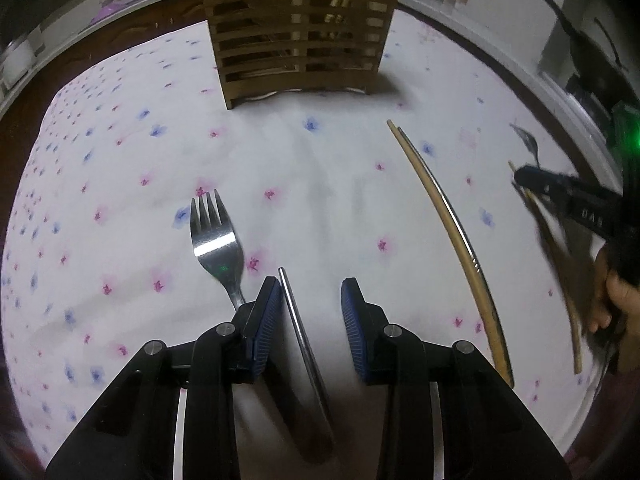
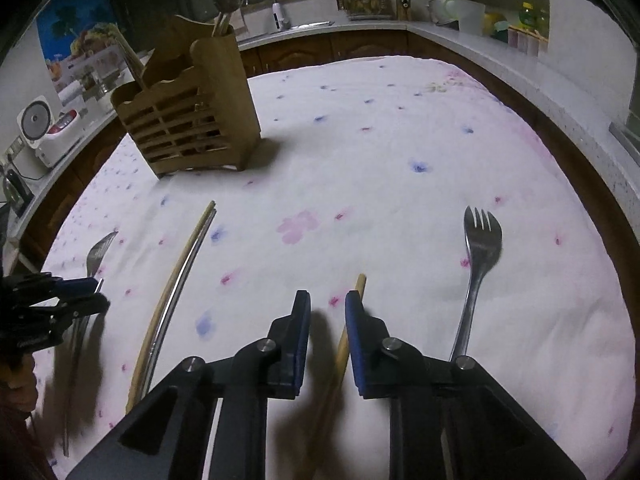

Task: Organize utensils
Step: 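Close the left tool on a metal chopstick while the right tool grasps a wooden chopstick, then lift both chopsticks and carry them above the wooden holder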

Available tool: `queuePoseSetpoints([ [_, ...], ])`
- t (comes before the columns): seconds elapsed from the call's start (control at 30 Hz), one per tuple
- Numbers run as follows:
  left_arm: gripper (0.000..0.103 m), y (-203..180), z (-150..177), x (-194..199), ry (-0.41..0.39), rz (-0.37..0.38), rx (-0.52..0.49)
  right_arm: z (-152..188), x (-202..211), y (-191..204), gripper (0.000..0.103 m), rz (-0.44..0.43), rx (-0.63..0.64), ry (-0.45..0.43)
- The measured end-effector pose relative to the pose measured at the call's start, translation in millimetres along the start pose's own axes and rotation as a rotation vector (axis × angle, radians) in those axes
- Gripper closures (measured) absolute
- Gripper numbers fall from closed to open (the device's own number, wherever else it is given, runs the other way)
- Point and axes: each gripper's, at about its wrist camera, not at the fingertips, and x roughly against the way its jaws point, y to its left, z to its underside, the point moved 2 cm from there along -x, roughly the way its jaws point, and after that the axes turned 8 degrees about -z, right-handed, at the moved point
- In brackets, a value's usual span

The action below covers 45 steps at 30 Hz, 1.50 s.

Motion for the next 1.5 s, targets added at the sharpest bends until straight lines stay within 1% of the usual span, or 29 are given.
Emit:
queuePoseSetpoints([
  [0.07,0.072,-5,-2,-1,0.003,-0.029,-0.020,-2,-3,2,0.086,0.010,0.022,0.015],
  [0.13,0.075,-8,-2,-1,-0.006,-0.045,-0.036,-4,-6,6,0.086,0.022,0.048,0.028],
  [0.2,0.086,-10,-2,0,-0.013,-0.032,-0.042,-6,-7,7,0.086,0.031,0.051,0.035],
  [0.27,0.092,-10,-2,1,-0.015,-0.027,-0.040,-6,-6,6,0.087,0.044,0.053,0.035],
  [0.3,0.093,-10,-2,1,-0.016,-0.027,-0.038,-5,-4,5,0.087,0.045,0.042,0.028],
  [0.37,0.093,-10,-2,1,-0.016,-0.029,-0.033,-3,1,4,0.087,0.004,0.021,0.006],
  [0.47,0.093,-11,-3,1,-0.003,-0.037,-0.031,-4,4,6,0.087,0.036,0.033,-0.003],
  [0.53,0.092,-12,-3,2,0.001,-0.048,-0.031,-5,2,4,0.087,0.049,0.029,0.009],
  [0.6,0.092,-12,-3,1,0.001,-0.051,-0.033,-4,-6,0,0.085,0.045,0.020,0.034],
  [0.63,0.092,-12,-2,1,0.002,-0.050,-0.033,-3,-10,-2,0.086,0.033,0.012,0.044],
  [0.77,0.094,-12,-2,1,-0.008,-0.044,-0.041,-4,-13,1,0.086,0.047,0.039,0.043],
  [0.8,0.097,-12,-2,1,-0.014,-0.042,-0.043,-4,-14,1,0.087,0.046,0.046,0.039],
  [0.87,0.098,-12,0,2,-0.018,-0.037,-0.036,-5,-14,1,0.095,0.051,0.056,0.037],
  [0.9,0.099,-11,0,2,-0.019,-0.033,-0.028,-5,-13,1,0.097,0.038,0.048,0.040],
  [0.93,0.099,-10,0,3,-0.022,-0.025,-0.016,-5,-12,0,0.098,0.010,0.033,0.041],
  [1.0,0.099,-7,1,8,-0.032,-0.008,0.011,-4,-8,4,0.098,-0.018,0.028,0.036],
  [1.07,0.099,-3,3,20,-0.066,0.011,0.039,-3,0,12,0.098,-0.040,0.037,0.019],
  [1.13,0.100,1,4,33,-0.096,0.032,0.066,-3,12,19,0.098,-0.083,0.033,-0.002],
  [1.17,0.100,4,5,43,-0.116,0.057,0.089,-4,18,24,0.098,-0.096,0.035,-0.012],
  [1.3,0.100,7,8,75,-0.186,0.070,0.121,-10,44,39,0.098,-0.133,0.056,-0.064],
  [1.5,0.100,17,14,120,-0.278,0.096,0.172,-17,75,63,0.098,-0.163,0.100,-0.125],
])
